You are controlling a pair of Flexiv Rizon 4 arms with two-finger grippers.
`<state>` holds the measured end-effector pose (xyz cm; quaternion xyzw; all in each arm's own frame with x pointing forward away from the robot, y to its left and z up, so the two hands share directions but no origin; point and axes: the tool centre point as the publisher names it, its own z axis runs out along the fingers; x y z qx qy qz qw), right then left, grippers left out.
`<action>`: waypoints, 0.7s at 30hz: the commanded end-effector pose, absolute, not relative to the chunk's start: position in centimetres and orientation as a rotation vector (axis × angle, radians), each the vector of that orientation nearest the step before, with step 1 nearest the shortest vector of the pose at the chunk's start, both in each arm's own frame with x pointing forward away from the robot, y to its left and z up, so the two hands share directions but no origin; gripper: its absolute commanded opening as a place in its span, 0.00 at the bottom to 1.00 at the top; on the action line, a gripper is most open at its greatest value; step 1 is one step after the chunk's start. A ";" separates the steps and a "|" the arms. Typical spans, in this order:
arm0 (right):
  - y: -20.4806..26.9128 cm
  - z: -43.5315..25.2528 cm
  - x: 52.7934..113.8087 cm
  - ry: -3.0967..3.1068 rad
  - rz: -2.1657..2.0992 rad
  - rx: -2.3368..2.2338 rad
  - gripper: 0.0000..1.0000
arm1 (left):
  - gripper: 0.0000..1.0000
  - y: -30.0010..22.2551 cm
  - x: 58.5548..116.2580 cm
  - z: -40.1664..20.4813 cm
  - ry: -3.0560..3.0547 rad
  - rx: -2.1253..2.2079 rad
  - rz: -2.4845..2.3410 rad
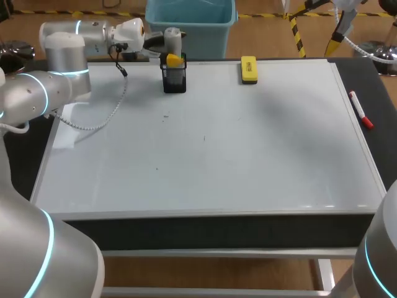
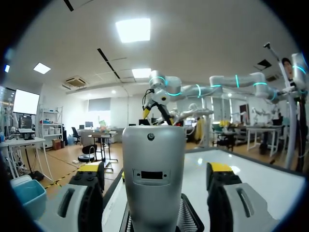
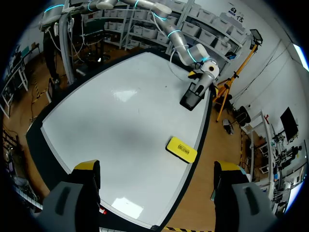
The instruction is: Pick up the inspection probe, press it on each red-marked spot on the whiteboard one by one, put down the probe, pick up the eraser, and wipe off all the red marks.
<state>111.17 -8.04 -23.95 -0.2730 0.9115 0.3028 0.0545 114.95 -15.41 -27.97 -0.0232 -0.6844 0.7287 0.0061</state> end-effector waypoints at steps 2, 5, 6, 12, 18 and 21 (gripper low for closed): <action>-8.1 -23.9 111.2 2.772 0.912 -0.832 1.00 | 1.00 -14.8 114.6 -27.6 -2.171 -0.060 2.265; -8.1 -23.9 111.2 2.772 0.912 -0.832 1.00 | 1.00 -14.1 114.3 -27.3 -2.269 -0.039 2.200; -8.1 -23.9 111.2 2.772 0.912 -0.832 1.00 | 1.00 -13.8 114.2 -27.2 -2.306 -0.029 2.176; -8.1 -23.9 111.2 2.772 0.912 -0.832 1.00 | 1.00 -11.7 113.7 -26.6 -2.500 0.005 2.045; -8.1 -23.9 111.2 2.772 0.912 -0.832 1.00 | 1.00 -9.4 113.0 -26.0 -2.675 0.054 1.914; -8.1 -23.9 111.2 2.772 0.912 -0.832 1.00 | 1.00 -8.2 112.7 -25.7 -2.767 0.106 1.853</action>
